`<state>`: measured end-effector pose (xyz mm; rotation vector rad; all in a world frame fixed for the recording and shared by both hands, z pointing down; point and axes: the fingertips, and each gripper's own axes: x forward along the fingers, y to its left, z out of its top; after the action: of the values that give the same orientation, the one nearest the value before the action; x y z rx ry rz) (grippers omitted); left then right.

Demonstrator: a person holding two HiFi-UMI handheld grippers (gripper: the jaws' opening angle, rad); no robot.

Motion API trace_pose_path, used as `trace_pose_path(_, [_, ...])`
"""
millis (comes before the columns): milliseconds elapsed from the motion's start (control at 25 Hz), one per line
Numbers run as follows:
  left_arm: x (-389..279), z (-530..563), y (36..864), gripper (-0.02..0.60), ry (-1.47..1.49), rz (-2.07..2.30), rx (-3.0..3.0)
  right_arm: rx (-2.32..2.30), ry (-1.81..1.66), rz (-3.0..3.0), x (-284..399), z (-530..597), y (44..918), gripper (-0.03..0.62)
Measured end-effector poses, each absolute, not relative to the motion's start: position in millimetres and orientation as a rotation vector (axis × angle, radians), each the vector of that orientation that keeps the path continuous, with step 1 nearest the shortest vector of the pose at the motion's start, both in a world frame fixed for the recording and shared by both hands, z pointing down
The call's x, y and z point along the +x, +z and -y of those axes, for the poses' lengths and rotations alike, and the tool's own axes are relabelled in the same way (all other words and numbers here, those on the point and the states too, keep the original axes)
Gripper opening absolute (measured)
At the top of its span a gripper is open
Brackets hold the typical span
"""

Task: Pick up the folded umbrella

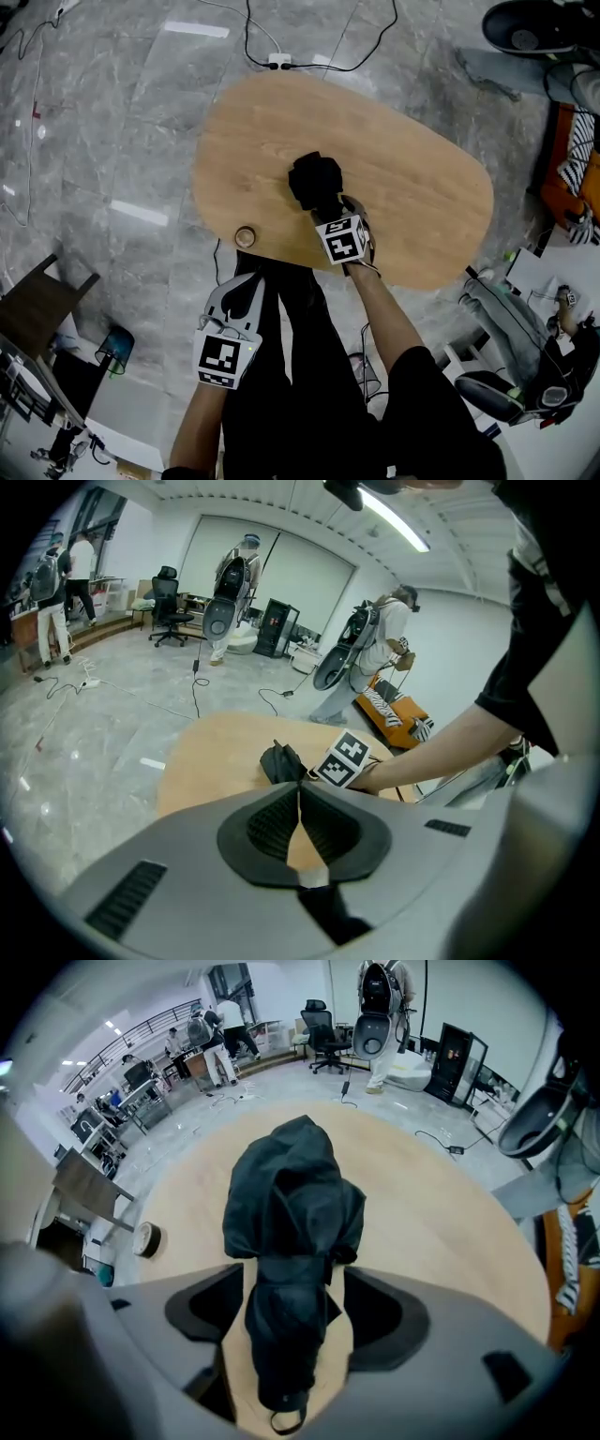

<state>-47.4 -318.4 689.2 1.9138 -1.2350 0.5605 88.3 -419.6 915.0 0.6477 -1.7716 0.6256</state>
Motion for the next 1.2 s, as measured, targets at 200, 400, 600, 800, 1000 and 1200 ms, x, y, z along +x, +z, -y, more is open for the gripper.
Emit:
trace_pose_path(200, [-51.1,316.6,691.7,0.018,0.562,1.236,1.901,0.642,0.674,1.769,82.7,422.4,925.4,0.322])
trace_pose_path(400, [-53.5,315.2,694.4,0.018,0.565,1.233,1.890,0.646,0.687,1.745,79.5,422.2,934.6,0.321])
trace_pose_path(600, [-55.6,315.0,695.1,0.018,0.560,1.234,1.882,0.694,0.614,1.736,80.3,423.3,937.6,0.305])
trace_pose_path(800, [-56.4,312.9,699.0,0.018,0.566,1.221,1.877,0.695,0.622,1.708,79.7,423.4,940.0,0.305])
trace_pose_path(1000, [-56.7,309.8,698.6,0.018,0.574,1.217,1.876,0.674,0.611,1.695,79.1,422.0,937.1,0.268])
trace_pose_path(1200, [-60.9,307.8,697.7,0.018,0.573,1.217,1.878,0.700,0.684,1.690,74.5,416.6,937.6,0.239])
